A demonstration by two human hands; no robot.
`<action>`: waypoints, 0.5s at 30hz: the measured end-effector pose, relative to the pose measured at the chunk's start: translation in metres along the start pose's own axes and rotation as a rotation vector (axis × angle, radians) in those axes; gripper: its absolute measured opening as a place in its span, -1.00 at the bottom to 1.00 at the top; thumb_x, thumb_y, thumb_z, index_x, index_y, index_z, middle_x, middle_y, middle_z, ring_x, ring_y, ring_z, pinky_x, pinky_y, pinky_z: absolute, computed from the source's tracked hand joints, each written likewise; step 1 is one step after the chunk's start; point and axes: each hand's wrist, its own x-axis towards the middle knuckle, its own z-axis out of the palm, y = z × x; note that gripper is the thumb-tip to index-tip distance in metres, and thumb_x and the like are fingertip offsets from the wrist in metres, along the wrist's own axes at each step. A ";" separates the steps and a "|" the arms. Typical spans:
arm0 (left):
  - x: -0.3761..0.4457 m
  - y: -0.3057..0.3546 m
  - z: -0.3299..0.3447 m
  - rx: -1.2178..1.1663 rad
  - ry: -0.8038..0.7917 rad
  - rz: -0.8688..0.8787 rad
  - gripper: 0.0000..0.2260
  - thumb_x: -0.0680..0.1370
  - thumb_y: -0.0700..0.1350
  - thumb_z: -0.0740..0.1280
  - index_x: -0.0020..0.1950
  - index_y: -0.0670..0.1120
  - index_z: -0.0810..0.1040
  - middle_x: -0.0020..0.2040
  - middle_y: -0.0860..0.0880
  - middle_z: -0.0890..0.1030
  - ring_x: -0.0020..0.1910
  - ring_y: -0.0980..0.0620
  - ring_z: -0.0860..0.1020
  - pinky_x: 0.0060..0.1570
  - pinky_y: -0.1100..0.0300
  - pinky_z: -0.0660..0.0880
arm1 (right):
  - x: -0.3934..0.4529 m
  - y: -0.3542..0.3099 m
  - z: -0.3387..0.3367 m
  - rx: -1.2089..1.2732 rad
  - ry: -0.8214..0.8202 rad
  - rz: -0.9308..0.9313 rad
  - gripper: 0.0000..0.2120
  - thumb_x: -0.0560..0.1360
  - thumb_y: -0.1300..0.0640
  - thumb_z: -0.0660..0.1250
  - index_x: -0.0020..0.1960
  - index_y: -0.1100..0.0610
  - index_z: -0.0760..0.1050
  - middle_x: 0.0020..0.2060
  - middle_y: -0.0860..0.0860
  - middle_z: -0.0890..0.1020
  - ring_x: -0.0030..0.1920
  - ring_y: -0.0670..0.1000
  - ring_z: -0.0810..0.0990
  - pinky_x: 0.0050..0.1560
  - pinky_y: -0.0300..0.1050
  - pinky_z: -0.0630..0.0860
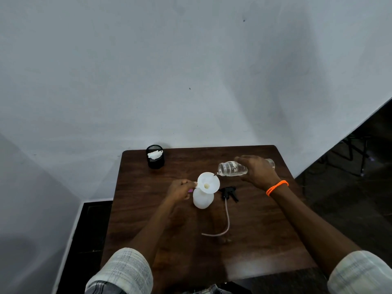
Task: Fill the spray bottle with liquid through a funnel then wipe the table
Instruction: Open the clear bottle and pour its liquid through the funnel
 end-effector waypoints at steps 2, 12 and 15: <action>0.000 -0.001 0.001 0.007 0.002 0.003 -0.82 0.52 -0.15 0.48 -0.07 -0.29 0.69 -0.39 -0.02 0.53 -0.45 0.08 0.44 -0.45 0.21 0.37 | -0.001 0.001 0.000 -0.004 0.011 -0.002 -0.41 0.32 0.18 0.57 0.35 0.12 0.58 0.14 0.04 0.70 0.10 0.13 0.67 0.02 0.02 0.61; 0.003 -0.003 0.002 -0.021 0.008 -0.004 -0.83 0.52 -0.17 0.48 -0.09 -0.30 0.68 -0.41 -0.07 0.51 -0.48 0.03 0.40 -0.46 0.22 0.36 | 0.001 0.006 0.000 -0.018 0.029 -0.031 -0.48 0.32 0.15 0.55 0.28 0.08 0.59 0.04 0.02 0.70 0.00 0.12 0.67 -0.06 0.00 0.59; 0.003 -0.004 0.001 -0.029 0.012 -0.007 -0.81 0.52 -0.17 0.49 -0.06 -0.32 0.68 -0.38 -0.09 0.52 -0.47 0.03 0.38 -0.48 0.23 0.34 | 0.001 0.008 0.000 -0.013 0.032 -0.032 -0.47 0.31 0.16 0.55 0.28 0.09 0.60 0.05 0.02 0.70 0.01 0.12 0.67 -0.05 -0.02 0.59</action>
